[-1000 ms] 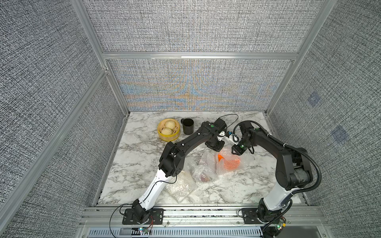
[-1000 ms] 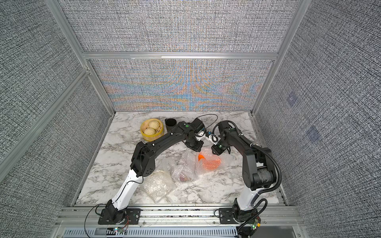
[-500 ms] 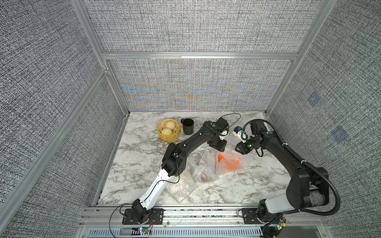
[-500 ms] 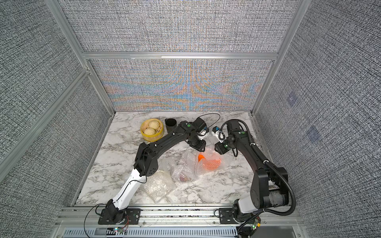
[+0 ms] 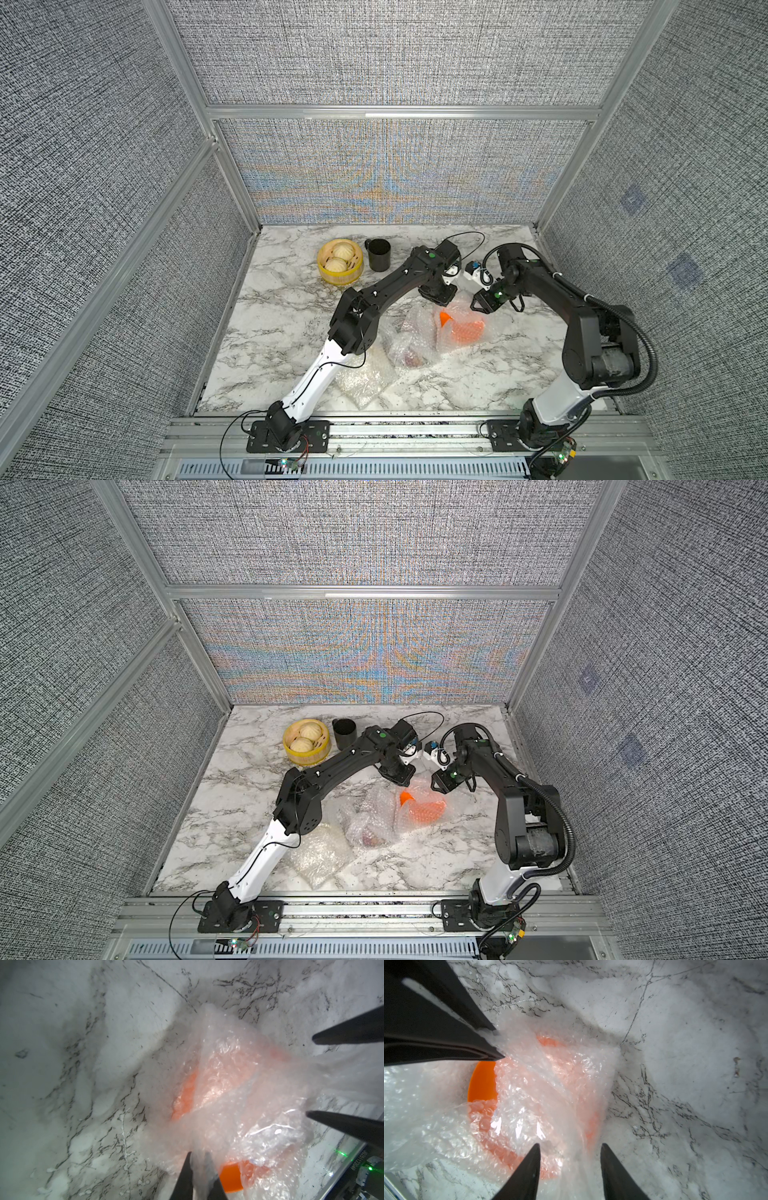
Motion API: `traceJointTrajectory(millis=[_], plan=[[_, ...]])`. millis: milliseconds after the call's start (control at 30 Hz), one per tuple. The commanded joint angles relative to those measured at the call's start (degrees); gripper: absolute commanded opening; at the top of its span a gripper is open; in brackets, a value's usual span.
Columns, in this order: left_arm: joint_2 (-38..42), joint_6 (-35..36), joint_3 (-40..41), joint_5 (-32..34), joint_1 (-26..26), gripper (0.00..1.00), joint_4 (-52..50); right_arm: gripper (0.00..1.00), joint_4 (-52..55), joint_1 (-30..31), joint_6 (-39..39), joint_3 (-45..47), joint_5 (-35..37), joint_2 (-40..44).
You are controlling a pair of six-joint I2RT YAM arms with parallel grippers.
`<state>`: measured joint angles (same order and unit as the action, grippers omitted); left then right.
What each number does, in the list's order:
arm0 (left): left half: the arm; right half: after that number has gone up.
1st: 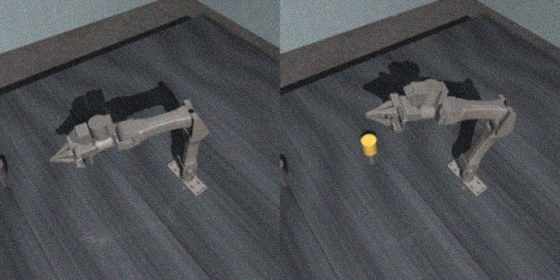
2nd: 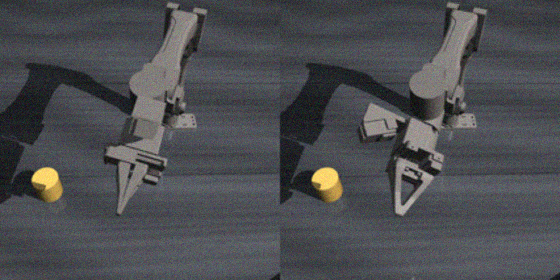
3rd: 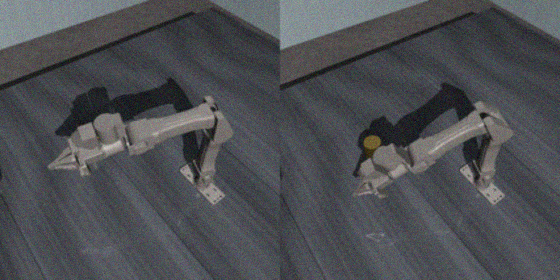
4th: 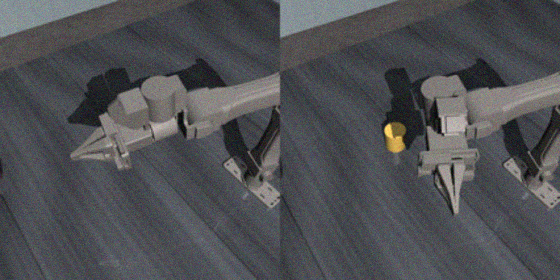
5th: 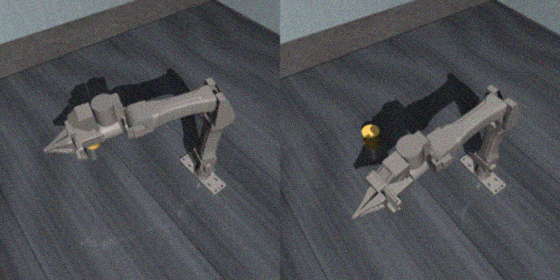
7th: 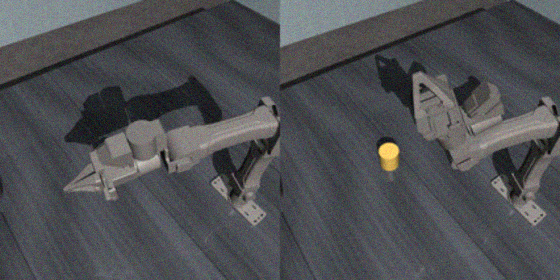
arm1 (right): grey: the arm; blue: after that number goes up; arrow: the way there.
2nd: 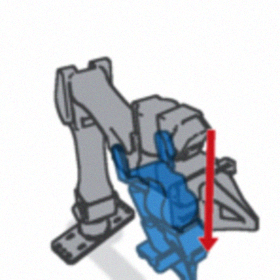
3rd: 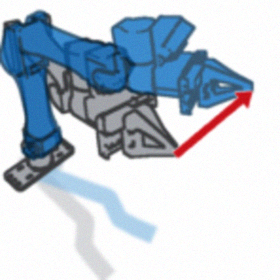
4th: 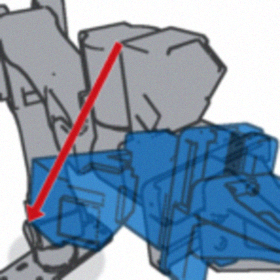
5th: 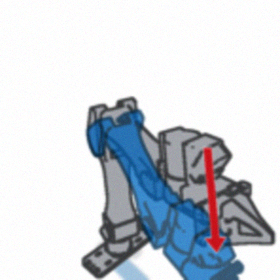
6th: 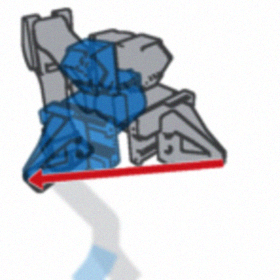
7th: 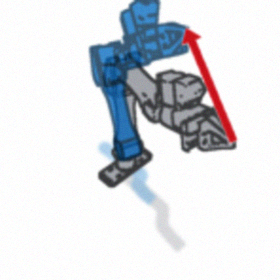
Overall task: Unpack dinner plates from bubble wrap
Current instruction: Unwrap the bubble wrap at the center of the board.
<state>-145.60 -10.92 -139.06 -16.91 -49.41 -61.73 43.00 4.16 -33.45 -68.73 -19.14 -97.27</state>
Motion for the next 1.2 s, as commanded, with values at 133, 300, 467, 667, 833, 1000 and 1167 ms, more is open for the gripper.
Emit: traceJointTrajectory(millis=[133,300,467,667,833,1000,1167], plan=[[-0.04,-0.10,-1.29,0.29,0.10,0.09,-0.23,0.26,0.88,-0.03,1.35,0.82,-0.09,0.09],[0.07,-1.25,-1.62,1.70,0.18,0.07,0.57,0.08,0.83,-0.21,4.93,1.80,2.29,0.77],[1.39,-2.83,-1.24,4.09,0.28,0.05,0.54,0.00,0.12,-1.50,13.33,3.99,7.83,2.53],[5.94,-6.48,5.25,6.57,1.33,0.04,2.33,0.00,-1.71,-5.36,21.61,9.77,9.26,8.14],[7.78,-6.66,7.43,3.06,1.77,0.27,4.24,0.35,-6.93,-1.50,18.84,14.80,-0.24,15.84],[5.92,-6.27,3.83,1.98,1.71,0.38,3.02,0.50,-6.88,1.81,8.42,14.50,1.55,16.92],[3.15,-5.45,0.75,1.78,1.74,0.38,0.39,0.51,-4.65,2.99,4.04,9.82,7.56,10.13]])
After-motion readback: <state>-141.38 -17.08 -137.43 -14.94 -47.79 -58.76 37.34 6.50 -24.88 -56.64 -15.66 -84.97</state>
